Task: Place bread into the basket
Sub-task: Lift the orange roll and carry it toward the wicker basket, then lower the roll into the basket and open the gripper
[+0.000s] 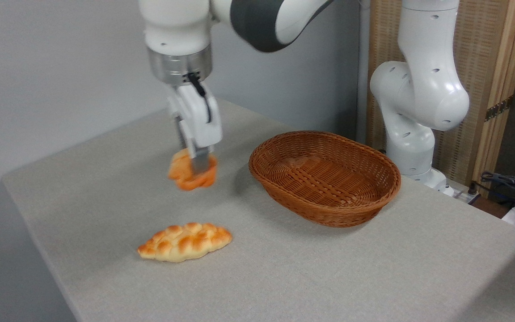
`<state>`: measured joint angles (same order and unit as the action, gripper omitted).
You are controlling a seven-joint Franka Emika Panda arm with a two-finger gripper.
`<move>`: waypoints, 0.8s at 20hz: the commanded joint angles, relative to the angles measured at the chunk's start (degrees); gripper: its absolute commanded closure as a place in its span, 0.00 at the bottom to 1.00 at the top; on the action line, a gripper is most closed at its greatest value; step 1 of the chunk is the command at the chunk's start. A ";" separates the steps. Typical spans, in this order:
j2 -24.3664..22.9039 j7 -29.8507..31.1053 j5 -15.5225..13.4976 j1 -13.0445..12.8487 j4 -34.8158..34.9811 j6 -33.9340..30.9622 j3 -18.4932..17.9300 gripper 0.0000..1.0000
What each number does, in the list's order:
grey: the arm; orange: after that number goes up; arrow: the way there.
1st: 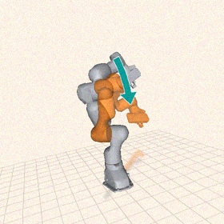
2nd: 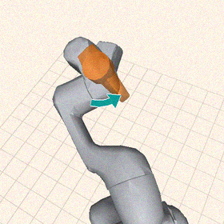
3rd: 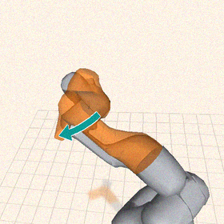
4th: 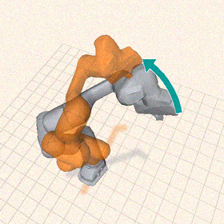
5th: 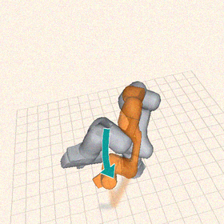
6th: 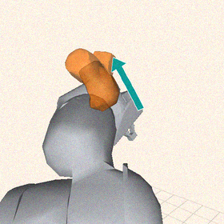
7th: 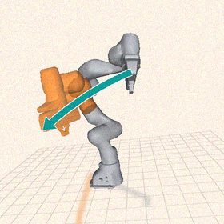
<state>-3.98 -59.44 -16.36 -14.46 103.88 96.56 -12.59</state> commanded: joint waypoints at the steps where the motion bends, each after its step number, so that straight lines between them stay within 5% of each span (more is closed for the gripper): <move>1: -3.23 -0.33 1.42 -0.39 0.97 -8.57 -1.21 0.64; 8: -5.51 -4.98 3.97 -0.48 5.62 -20.44 -1.21 0.54; 10: -5.87 -5.07 4.32 -0.57 7.73 -20.89 -1.12 0.35; 11: -5.87 -5.07 4.41 -0.92 8.43 -20.89 -0.86 0.09; 13: -5.78 -5.42 4.41 -1.27 9.31 -20.89 -0.51 0.00; 16: -5.25 -7.88 4.41 -2.41 10.81 -20.89 -0.33 0.00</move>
<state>-8.57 -64.41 -12.82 -15.11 112.36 76.40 -12.94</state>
